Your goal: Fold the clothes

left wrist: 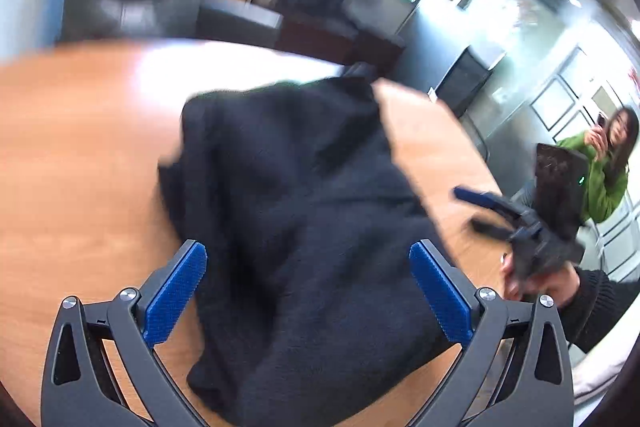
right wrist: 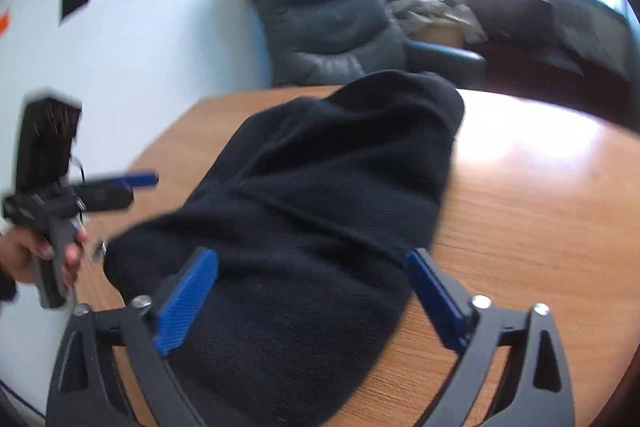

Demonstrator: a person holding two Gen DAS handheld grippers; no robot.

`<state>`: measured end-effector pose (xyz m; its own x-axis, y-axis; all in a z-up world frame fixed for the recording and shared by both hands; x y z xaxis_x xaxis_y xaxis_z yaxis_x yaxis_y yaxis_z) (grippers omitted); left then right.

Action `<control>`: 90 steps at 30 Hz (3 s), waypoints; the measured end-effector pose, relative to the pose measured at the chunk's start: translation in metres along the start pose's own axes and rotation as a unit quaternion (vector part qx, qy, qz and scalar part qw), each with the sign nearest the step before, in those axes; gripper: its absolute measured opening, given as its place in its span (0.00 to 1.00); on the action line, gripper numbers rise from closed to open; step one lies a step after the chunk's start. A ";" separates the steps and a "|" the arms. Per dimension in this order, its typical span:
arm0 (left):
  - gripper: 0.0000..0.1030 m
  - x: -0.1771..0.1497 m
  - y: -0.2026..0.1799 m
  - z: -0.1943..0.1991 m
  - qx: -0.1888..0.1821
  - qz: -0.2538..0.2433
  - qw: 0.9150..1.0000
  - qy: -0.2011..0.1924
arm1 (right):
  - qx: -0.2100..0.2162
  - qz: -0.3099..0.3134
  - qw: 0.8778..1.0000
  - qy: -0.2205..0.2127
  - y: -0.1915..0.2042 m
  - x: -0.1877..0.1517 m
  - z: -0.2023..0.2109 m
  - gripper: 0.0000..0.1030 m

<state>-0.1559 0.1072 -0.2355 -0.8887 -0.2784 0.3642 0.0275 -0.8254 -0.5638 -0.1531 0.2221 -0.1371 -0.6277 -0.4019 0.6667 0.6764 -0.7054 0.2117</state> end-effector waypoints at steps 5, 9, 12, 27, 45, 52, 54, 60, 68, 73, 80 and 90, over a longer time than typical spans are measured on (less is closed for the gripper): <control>1.00 -0.001 0.065 -0.040 -0.024 0.087 0.992 0.088 | 0.084 -0.090 0.991 0.048 -0.055 -0.013 -0.008 0.99; 1.00 0.000 0.074 -0.053 -0.080 0.085 0.986 0.116 | 0.169 -0.080 0.977 0.105 -0.060 -0.019 -0.049 1.00; 1.00 0.005 0.079 -0.055 -0.115 0.082 0.981 0.132 | 0.204 -0.101 0.969 0.095 -0.057 -0.025 -0.060 1.00; 0.62 0.017 0.082 -0.045 -0.148 0.099 0.972 0.154 | 0.128 -0.078 0.986 0.079 -0.014 -0.011 -0.064 0.60; 0.63 0.165 0.230 0.173 -0.017 0.044 0.998 -0.029 | 0.165 0.053 0.984 -0.030 0.117 0.193 -0.171 0.56; 0.77 0.169 0.341 0.123 0.019 0.083 0.996 -0.005 | 0.119 0.054 0.990 0.048 0.140 0.191 -0.294 0.61; 0.79 0.165 0.336 0.125 0.023 0.078 0.997 -0.015 | 0.111 0.043 0.992 0.050 0.136 0.192 -0.292 0.63; 0.89 0.151 0.312 0.152 0.101 0.087 0.989 -0.058 | 0.089 0.050 0.991 0.085 0.127 0.195 -0.278 0.76; 1.00 0.089 0.224 0.301 0.289 0.093 0.919 -0.251 | 0.030 0.134 0.988 0.076 0.117 0.203 -0.166 0.92; 1.00 0.069 0.129 0.354 0.365 0.122 0.878 -0.285 | -0.007 0.204 0.979 0.000 0.194 0.256 -0.122 0.97; 1.00 0.005 0.007 0.376 0.428 0.143 0.839 -0.304 | -0.067 0.224 0.971 -0.053 0.231 0.265 -0.023 1.00; 1.00 -0.040 -0.028 0.334 0.442 0.160 0.838 -0.276 | -0.102 0.231 0.967 -0.037 0.226 0.226 0.019 1.00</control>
<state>0.0314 -0.0222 0.0132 -0.4300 -0.5390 0.7243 0.7702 -0.6376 -0.0173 -0.1349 -0.0171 0.0751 -0.2417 -0.6645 0.7071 0.7840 -0.5632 -0.2612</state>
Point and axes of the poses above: each gripper's, at about its wrist camera, not at the fingertips, and z roughly against the way its jaws point, y to its left, x to its top, the point moved 1 cm from there along -z, roughly the way its jaws point, and after that the axes turned 13 degrees about z, right-handed, at the moved point
